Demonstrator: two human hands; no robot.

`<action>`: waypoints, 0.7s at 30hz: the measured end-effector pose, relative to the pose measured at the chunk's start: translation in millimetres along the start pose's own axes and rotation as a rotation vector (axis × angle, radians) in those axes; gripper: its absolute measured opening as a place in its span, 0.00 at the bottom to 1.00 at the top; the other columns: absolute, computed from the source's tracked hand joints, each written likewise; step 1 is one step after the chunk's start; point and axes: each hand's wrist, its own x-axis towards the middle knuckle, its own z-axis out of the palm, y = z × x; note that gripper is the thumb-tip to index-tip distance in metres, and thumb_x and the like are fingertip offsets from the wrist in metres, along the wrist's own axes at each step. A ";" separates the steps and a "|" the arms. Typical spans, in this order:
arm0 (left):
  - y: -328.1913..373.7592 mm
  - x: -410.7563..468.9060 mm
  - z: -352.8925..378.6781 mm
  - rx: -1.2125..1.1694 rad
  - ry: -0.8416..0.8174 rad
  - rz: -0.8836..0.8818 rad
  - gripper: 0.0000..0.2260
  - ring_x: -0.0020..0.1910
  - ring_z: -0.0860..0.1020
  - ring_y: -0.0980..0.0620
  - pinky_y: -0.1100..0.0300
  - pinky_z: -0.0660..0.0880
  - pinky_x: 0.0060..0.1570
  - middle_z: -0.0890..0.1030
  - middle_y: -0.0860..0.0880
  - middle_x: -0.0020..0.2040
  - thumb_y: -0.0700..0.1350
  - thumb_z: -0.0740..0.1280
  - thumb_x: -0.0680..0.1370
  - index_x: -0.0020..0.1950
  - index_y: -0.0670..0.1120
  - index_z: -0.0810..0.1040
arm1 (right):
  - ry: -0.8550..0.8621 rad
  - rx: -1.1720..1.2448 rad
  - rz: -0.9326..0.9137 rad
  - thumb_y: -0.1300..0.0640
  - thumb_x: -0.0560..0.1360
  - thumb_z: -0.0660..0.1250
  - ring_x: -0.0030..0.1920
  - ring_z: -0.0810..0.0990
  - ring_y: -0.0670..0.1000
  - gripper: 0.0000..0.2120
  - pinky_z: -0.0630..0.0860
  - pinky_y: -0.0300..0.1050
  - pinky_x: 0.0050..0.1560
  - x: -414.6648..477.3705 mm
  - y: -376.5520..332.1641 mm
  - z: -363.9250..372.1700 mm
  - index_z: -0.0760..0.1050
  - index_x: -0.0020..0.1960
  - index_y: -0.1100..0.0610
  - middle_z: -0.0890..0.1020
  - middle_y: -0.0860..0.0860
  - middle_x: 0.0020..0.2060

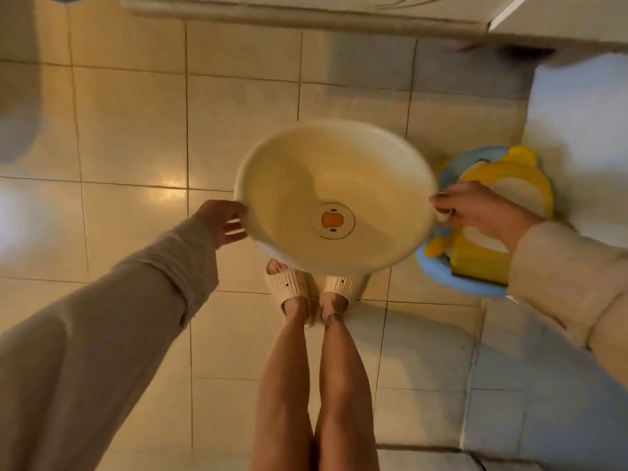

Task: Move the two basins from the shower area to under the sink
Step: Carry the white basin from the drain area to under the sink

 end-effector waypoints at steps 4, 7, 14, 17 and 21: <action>43.1 71.8 23.2 0.062 -0.017 0.136 0.08 0.45 0.75 0.47 0.52 0.72 0.60 0.74 0.47 0.43 0.34 0.61 0.76 0.38 0.44 0.71 | 0.054 0.007 -0.110 0.60 0.76 0.65 0.36 0.74 0.48 0.01 0.78 0.34 0.27 79.2 -33.1 -9.6 0.73 0.48 0.57 0.73 0.53 0.36; 79.6 115.2 46.5 0.065 0.005 0.251 0.09 0.47 0.75 0.47 0.52 0.73 0.60 0.74 0.48 0.41 0.33 0.59 0.76 0.39 0.44 0.71 | 0.129 0.086 -0.174 0.61 0.76 0.66 0.36 0.74 0.47 0.06 0.79 0.35 0.28 131.0 -56.4 -15.9 0.73 0.41 0.53 0.74 0.51 0.36; 140.5 189.8 97.2 0.004 0.060 0.494 0.10 0.49 0.76 0.47 0.54 0.78 0.50 0.78 0.48 0.44 0.31 0.58 0.76 0.50 0.43 0.74 | 0.281 0.314 -0.291 0.64 0.76 0.64 0.54 0.74 0.53 0.21 0.78 0.55 0.54 232.3 -90.8 -24.0 0.68 0.68 0.57 0.76 0.51 0.55; 157.8 209.1 104.9 -0.025 0.067 0.511 0.11 0.48 0.75 0.48 0.57 0.77 0.42 0.76 0.50 0.40 0.31 0.58 0.75 0.43 0.44 0.75 | 0.330 0.357 -0.328 0.64 0.76 0.65 0.56 0.73 0.54 0.25 0.77 0.57 0.57 255.3 -106.5 -22.9 0.65 0.71 0.57 0.71 0.55 0.68; 169.3 225.7 106.0 -0.018 0.048 0.516 0.10 0.48 0.76 0.48 0.56 0.78 0.45 0.77 0.50 0.42 0.32 0.59 0.76 0.50 0.44 0.75 | 0.317 0.339 -0.340 0.64 0.76 0.64 0.58 0.72 0.54 0.26 0.75 0.58 0.60 270.2 -119.1 -26.2 0.62 0.73 0.58 0.68 0.55 0.71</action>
